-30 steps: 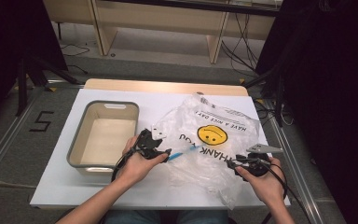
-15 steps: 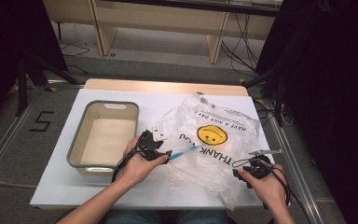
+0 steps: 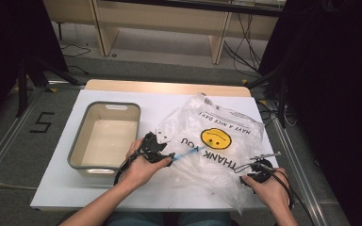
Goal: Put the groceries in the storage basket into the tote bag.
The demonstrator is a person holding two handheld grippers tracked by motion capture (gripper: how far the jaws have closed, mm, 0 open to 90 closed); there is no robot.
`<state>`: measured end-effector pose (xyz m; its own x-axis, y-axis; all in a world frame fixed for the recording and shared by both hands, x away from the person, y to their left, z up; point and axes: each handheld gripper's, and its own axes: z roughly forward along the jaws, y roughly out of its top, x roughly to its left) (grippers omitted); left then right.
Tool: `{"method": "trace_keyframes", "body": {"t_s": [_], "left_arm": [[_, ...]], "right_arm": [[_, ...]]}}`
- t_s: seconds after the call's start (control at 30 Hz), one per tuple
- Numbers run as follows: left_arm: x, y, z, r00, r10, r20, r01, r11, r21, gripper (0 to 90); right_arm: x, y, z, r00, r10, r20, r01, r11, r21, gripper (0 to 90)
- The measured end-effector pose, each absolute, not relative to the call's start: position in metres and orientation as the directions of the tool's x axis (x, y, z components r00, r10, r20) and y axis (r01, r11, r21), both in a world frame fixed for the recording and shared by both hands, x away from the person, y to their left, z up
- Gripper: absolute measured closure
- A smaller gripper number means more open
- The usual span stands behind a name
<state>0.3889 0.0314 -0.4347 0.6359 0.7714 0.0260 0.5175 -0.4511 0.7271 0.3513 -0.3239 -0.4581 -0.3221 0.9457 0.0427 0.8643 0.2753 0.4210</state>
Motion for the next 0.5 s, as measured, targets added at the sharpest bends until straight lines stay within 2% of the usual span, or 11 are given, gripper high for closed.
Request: {"method": "trace_keyframes", "body": {"t_s": [0.2,0.3,0.5], "left_arm": [[0.3887,0.0318,-0.4358,0.635,0.772,0.022,0.521,-0.45,0.725,40.6],[0.3892,0.0318,-0.4363,0.638,0.77,0.023,0.52,-0.453,0.724,40.6],[0.3895,0.0319,-0.4367,0.64,0.768,0.025,0.52,-0.457,0.721,40.6]], "right_arm": [[0.3545,-0.3244,-0.4579,-0.351,0.937,-0.004,0.859,0.323,0.398,78.4],[0.3552,-0.3244,-0.4581,-0.373,0.928,-0.005,0.852,0.344,0.395,90.0],[0.3577,-0.3273,-0.4571,-0.389,0.921,-0.003,0.842,0.357,0.405,90.0]]}}
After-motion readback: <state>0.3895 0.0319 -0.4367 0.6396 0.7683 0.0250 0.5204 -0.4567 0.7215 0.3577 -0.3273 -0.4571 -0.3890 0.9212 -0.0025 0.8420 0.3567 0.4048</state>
